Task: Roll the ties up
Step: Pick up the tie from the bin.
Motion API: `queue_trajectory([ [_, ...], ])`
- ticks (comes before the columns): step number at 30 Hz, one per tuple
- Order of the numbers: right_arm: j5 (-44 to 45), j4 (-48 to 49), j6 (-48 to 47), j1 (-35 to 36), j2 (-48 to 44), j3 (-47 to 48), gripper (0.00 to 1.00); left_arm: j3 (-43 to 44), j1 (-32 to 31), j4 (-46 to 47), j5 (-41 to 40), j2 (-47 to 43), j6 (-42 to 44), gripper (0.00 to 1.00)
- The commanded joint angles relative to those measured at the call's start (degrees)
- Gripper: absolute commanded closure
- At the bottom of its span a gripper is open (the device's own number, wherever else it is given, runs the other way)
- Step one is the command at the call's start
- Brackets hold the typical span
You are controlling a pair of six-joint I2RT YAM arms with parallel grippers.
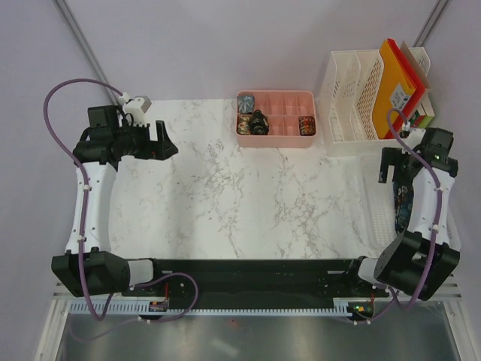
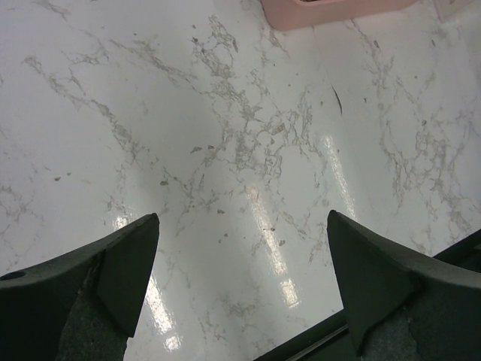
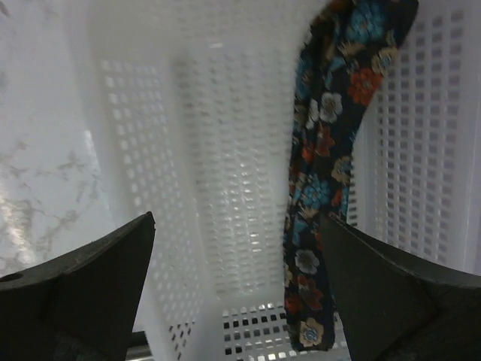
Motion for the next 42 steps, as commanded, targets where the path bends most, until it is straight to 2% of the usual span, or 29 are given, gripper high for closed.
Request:
queue_trajectory([
  [1, 3.3, 0.8, -6.3, -7.7, 2.5, -4.7, 0.02, 3.3, -0.7, 0.1, 5.3, 1.9, 1.7, 0.00],
  [6, 3.2, 9.2, -6.6, -12.5, 8.6, -6.8, 0.02, 6.0, -1.4, 0.1, 5.7, 4.1, 0.7, 0.00],
  [13, 0.5, 18.2, -2.7, -12.9, 22.0, -1.1, 0.02, 6.8, -2.3, 0.1, 6.8, 4.0, 0.9, 0.00],
  [19, 0.7, 27.9, 0.2, -12.8, 25.5, -1.0, 0.02, 6.7, -2.4, 0.1, 6.8, 3.7, 1.5, 0.00],
  [27, 2.7, 29.6, 0.7, -10.7, 31.8, 0.0, 0.02, 6.8, -2.4, 0.1, 6.8, 3.4, 1.9, 0.00],
  [30, -0.2, 30.0, 0.1, -10.4, 32.9, -0.3, 0.02, 6.9, -2.4, 0.1, 8.2, 3.3, 2.3, 0.00],
  [32, -5.4, 30.2, -1.4, -10.2, 32.7, -1.1, 0.02, 7.0, -2.4, 0.2, 9.0, 3.3, 2.4, 0.00],
  [36, -13.2, 30.2, -5.3, -10.0, 28.3, -4.0, 0.06, 7.1, -2.5, 0.1, 9.4, 3.4, 2.6, 0.00],
  [39, -16.0, 30.2, -8.7, -10.0, 24.3, -6.3, 0.08, 6.9, -2.4, 0.2, 9.9, 3.4, 2.9, 0.00],
  [42, -14.8, 29.9, -8.8, -10.1, 23.5, -5.6, 0.08, 6.9, -2.4, 0.2, 10.5, 3.4, 3.2, 0.00],
])
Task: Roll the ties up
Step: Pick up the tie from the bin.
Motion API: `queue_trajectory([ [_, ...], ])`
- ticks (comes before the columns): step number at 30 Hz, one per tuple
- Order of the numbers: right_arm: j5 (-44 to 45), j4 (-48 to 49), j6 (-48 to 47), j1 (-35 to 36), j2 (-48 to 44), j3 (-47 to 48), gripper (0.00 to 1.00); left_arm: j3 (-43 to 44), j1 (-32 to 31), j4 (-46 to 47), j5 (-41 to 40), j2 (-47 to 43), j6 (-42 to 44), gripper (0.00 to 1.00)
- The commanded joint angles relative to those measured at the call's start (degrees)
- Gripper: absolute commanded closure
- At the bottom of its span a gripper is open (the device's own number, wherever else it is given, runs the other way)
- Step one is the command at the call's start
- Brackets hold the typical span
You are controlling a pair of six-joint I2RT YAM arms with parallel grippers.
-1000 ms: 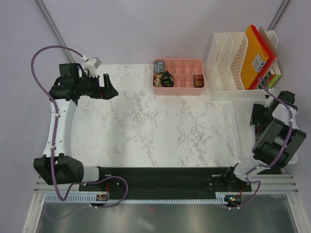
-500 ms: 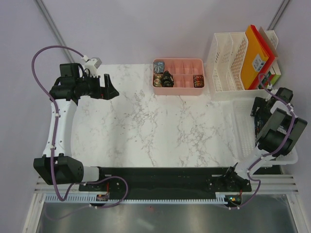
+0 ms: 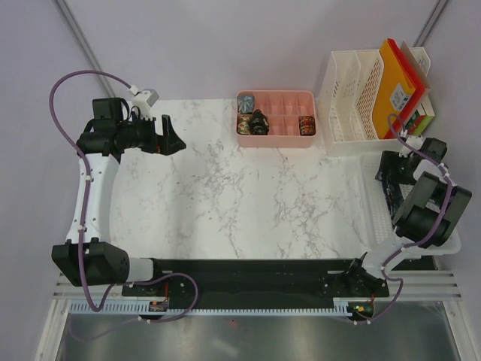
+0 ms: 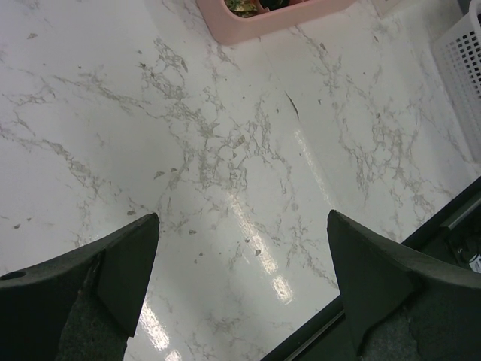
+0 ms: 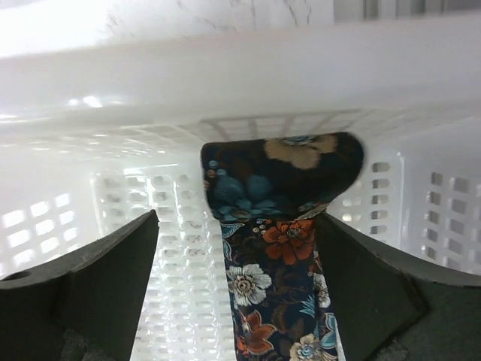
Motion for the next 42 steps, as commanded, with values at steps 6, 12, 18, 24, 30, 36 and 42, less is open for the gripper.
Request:
queue_trajectory([
  [6, 1.2, 1.7, -3.5, -0.3, -2.4, 4.3, 0.07, 2.8, -0.2, 0.4, 3.0, -0.9, 2.6, 0.00],
  [12, 0.8, 2.8, -4.8, -0.3, 3.0, 6.4, 0.07, 3.2, -0.2, 0.4, 4.4, -0.3, 2.4, 0.00],
  [18, -2.7, 4.2, -4.0, -0.3, 2.8, 4.8, 0.24, 4.4, -0.2, 0.4, 4.5, 0.3, 2.2, 0.00],
  [24, -12.7, 4.1, -3.8, -3.1, -7.7, 2.8, 0.51, 4.4, -0.2, 0.4, 5.2, 0.4, 1.7, 0.00],
  [30, -22.9, -3.2, -7.3, -4.7, -20.7, 7.3, 0.67, 3.3, -0.2, 0.3, 4.4, -0.5, 2.8, 0.00],
  [36, -36.5, -9.8, -5.3, -4.3, -26.5, 17.0, 0.67, 1.3, -0.2, 0.3, 4.4, -1.7, 3.4, 0.00],
  [42, -41.5, -9.6, -3.1, 2.5, -29.7, 21.5, 0.68, -0.8, -0.2, 0.2, 4.6, -2.1, 3.6, 0.00],
])
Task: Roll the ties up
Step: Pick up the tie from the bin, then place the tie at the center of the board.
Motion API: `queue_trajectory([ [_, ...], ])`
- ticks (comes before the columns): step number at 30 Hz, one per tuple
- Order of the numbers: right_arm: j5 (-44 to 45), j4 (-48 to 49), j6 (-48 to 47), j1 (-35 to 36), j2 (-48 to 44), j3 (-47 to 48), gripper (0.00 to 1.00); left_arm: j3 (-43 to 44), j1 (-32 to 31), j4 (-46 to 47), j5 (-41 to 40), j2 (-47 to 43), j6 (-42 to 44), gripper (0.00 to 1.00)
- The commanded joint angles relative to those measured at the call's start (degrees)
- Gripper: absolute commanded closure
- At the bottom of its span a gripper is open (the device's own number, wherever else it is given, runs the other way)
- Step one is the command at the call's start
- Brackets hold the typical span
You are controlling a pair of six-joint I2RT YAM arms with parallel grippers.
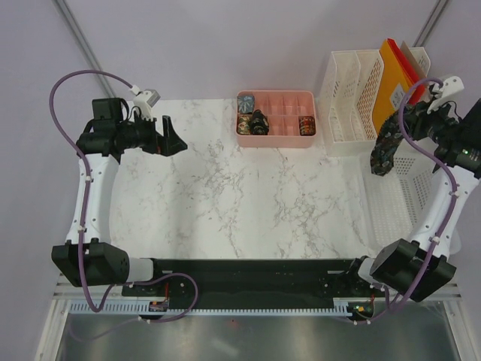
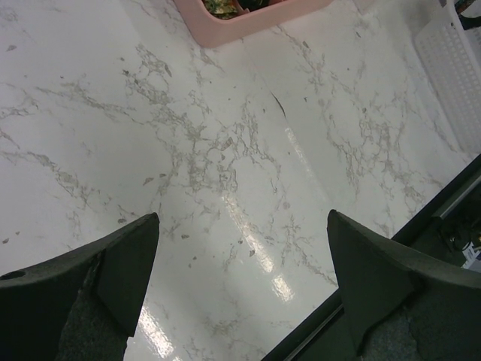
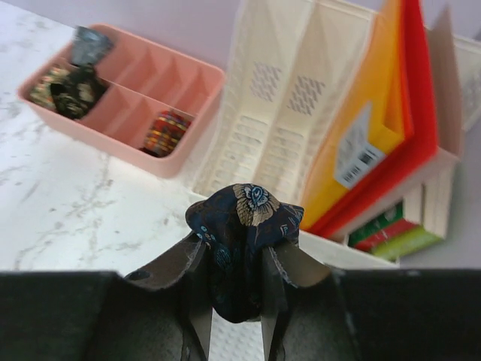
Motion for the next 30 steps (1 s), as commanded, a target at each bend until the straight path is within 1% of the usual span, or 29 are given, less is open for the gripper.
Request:
queue_trajectory([
  [1, -7.8, -1.2, 0.7, 6.3, -2.6, 3.4, 0.68, -1.2, -0.2, 0.2, 1.4, -2.1, 2.1, 0.00],
  [8, -10.9, -2.0, 0.6, 12.0, -2.7, 10.6, 0.72, -2.3, -0.2, 0.2, 1.8, -2.8, 2.1, 0.00],
  [11, -10.8, -4.2, -0.3, 17.7, -2.1, 10.8, 0.73, -2.9, -0.3, 0.2, 2.0, -2.6, 2.4, 0.00],
  [12, -9.4, -5.0, -1.0, 21.6, -1.8, 9.5, 0.73, -3.0, -0.3, 0.3, 1.9, -2.7, 2.4, 0.00],
  [14, -6.7, -8.0, -4.0, 26.1, -1.5, 7.3, 0.73, -3.3, -0.2, 0.2, 1.9, -2.5, 2.2, 0.00],
  [15, -5.2, -8.2, -7.2, 31.0, -1.5, 3.9, 0.73, -3.4, -0.2, 0.2, 1.9, -2.5, 2.2, 0.00],
  [16, -1.1, -7.8, -8.5, 33.9, -1.4, 1.9, 0.73, -3.7, -0.3, 0.2, 1.9, -2.5, 2.1, 0.00],
  [17, 1.1, -7.2, -9.6, 37.1, -1.1, -0.2, 0.73, -3.9, -0.3, 0.2, 1.9, -2.9, 2.3, 0.00],
  [18, 2.8, -6.3, -10.7, 42.9, -0.2, -4.1, 0.73, -4.1, -0.2, 0.2, 1.8, -3.0, 2.4, 0.00],
  [19, 7.2, -2.9, -10.5, 45.7, 0.7, -5.9, 0.74, -4.6, -0.2, 0.2, 1.5, -3.1, 2.4, 0.00],
  [20, 9.1, -0.7, -9.9, 48.4, 1.6, -7.9, 0.74, -4.9, -0.2, 0.2, 1.3, -3.3, 2.5, 0.00],
  [21, 11.3, 1.6, -9.6, 53.5, 3.7, -11.4, 0.74, -5.1, -0.2, 0.2, 1.0, -3.8, 2.6, 0.00],
  [22, 13.4, 6.6, -9.4, 56.3, 4.8, -13.0, 0.73, -6.2, -0.3, 0.2, 1.1, -4.1, 2.7, 0.00],
  [23, 19.1, 9.5, -9.2, 59.4, 6.0, -14.5, 0.68, -6.9, -0.1, 0.3, 1.0, -4.3, 2.6, 0.00],
  [24, 20.9, 11.8, -9.5, 64.8, 8.9, -15.9, 0.65, -7.6, -0.2, 0.3, 1.0, -4.8, 2.5, 0.00],
  [25, 22.1, 14.3, -9.8, 67.0, 10.7, -15.6, 0.58, -9.2, -0.1, 0.3, 1.1, -4.9, 2.6, 0.00],
  [26, 25.0, 15.4, -8.7, 69.0, 12.6, -14.7, 0.47, -10.0, 0.1, 0.3, 1.4, -5.1, 2.7, 0.00],
  [27, 24.8, 15.5, -7.1, 71.3, 16.2, -11.1, 0.41, -10.7, 0.4, 0.5, 2.6, -5.3, 2.7, 0.00],
  [28, 24.8, 14.5, -3.4, 71.9, 17.9, -8.4, 0.35, -12.2, 0.9, 1.6, 3.0, -5.9, 2.5, 0.00],
  [29, 24.7, 14.0, -1.2, 71.9, 19.1, -6.0, 0.22, -12.8, 1.9, 2.5, 3.1, -6.2, 1.2, 0.00],
  [30, 25.2, 12.9, -0.2, 71.8, 20.3, -1.9, 0.16, -13.3, 2.6, 3.5, 3.7, -6.7, 0.5, 0.00],
])
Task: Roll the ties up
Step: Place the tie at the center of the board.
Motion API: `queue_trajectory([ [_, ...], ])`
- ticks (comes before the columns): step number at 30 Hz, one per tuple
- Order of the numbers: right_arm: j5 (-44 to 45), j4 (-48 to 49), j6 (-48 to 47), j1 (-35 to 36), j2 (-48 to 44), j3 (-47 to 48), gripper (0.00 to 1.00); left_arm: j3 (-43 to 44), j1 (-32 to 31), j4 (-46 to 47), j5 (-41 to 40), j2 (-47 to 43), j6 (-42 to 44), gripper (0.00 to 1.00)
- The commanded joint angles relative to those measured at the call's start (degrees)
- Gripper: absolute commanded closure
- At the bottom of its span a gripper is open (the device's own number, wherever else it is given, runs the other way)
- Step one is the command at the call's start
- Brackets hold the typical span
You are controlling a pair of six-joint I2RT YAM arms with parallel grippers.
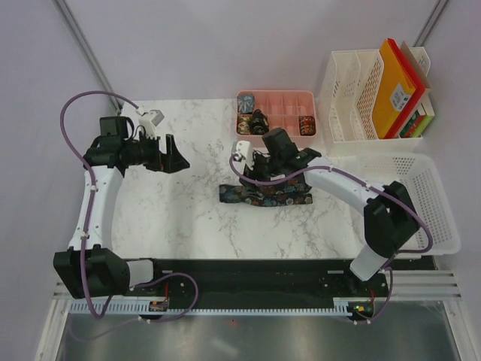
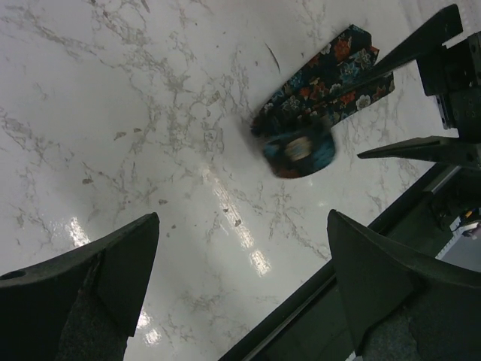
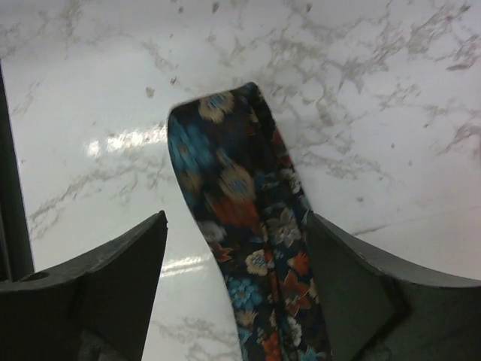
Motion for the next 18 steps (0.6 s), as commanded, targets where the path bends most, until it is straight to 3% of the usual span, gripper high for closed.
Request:
queue_trajectory([
  [1, 5.9, 4.3, 6.1, 0.6, 2.3, 12.8, 0.12, -2.7, 2.7, 4.4, 3.9, -2.9, -0.6, 0.00],
  [3, 6.0, 4.2, 9.9, -2.5, -0.5, 12.7, 0.02, -2.8, 3.3, 5.2, 8.6, -3.2, 0.6, 0.00],
  [7, 0.8, 3.1, 17.9, -12.4, -6.2, 7.2, 0.02, -3.8, -0.6, 7.6, 11.2, -3.0, 3.5, 0.00],
  [8, -0.3, 2.7, 18.9, -16.5, -7.1, 4.0, 0.04, -4.0, -5.5, 8.7, 9.9, -2.7, 5.3, 0.02],
  [9, -0.7, 1.5, 20.5, -18.3, -8.3, 2.4, 0.08, -4.1, -8.7, 9.8, 6.5, -2.5, 6.1, 0.07],
  [10, 0.1, 0.8, 21.0, -19.7, -8.7, 0.9, 0.20, -4.4, -15.1, 10.9, 5.0, -2.1, 7.4, 0.09],
  [12, 2.3, -1.3, 22.9, -24.0, -8.9, -2.6, 0.39, -4.8, -21.4, 14.9, 1.4, -0.1, 9.6, 0.20],
  [13, 3.4, -2.1, 23.7, -25.1, -8.8, -3.4, 0.43, -5.3, -27.2, 16.7, 0.6, 0.6, 12.6, 0.22],
  [18, 8.5, -6.8, 23.9, -30.5, -6.8, -6.8, 0.50, -6.0, -42.8, 28.6, -4.1, 10.5, 23.4, 0.25],
])
